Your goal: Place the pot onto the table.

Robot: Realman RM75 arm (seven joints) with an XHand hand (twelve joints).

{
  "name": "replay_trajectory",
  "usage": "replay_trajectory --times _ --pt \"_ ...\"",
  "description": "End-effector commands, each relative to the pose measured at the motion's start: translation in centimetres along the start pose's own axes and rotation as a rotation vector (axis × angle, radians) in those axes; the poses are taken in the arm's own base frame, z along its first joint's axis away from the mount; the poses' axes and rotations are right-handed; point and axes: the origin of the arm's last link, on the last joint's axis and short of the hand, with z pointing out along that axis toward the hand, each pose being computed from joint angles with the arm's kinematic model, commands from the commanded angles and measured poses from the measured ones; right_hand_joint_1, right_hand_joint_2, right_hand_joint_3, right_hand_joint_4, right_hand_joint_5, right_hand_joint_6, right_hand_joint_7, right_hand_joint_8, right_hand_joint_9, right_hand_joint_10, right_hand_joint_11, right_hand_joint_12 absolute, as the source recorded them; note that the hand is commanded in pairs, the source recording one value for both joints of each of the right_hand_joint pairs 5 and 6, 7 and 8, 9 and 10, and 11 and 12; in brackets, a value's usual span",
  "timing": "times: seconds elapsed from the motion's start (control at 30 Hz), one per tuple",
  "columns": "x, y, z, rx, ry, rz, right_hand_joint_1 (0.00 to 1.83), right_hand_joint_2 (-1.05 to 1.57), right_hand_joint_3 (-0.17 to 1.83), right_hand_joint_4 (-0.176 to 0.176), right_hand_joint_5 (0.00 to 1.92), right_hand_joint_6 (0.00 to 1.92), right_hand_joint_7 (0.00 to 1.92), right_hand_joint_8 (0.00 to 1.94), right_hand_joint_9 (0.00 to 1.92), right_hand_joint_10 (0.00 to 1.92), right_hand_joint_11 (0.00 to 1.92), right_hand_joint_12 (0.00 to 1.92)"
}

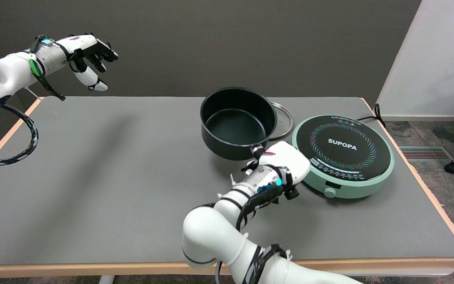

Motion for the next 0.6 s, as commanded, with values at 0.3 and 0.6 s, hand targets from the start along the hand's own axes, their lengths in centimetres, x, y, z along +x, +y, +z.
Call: replay_trajectory --times 0.3,0.6 --pt "-4.1 2.5 -2.0 0.037 -0.079 0.019 0.98 1.30 0.65 -0.080 1.79 1.79 1.79 1.79 1.79 1.79 1.79 1.79" --pt "-4.1 0.7 -0.3 0.107 -0.098 0.036 0.98 1.30 0.66 -0.081 1.79 1.79 1.79 1.79 1.79 1.79 1.79 1.79"
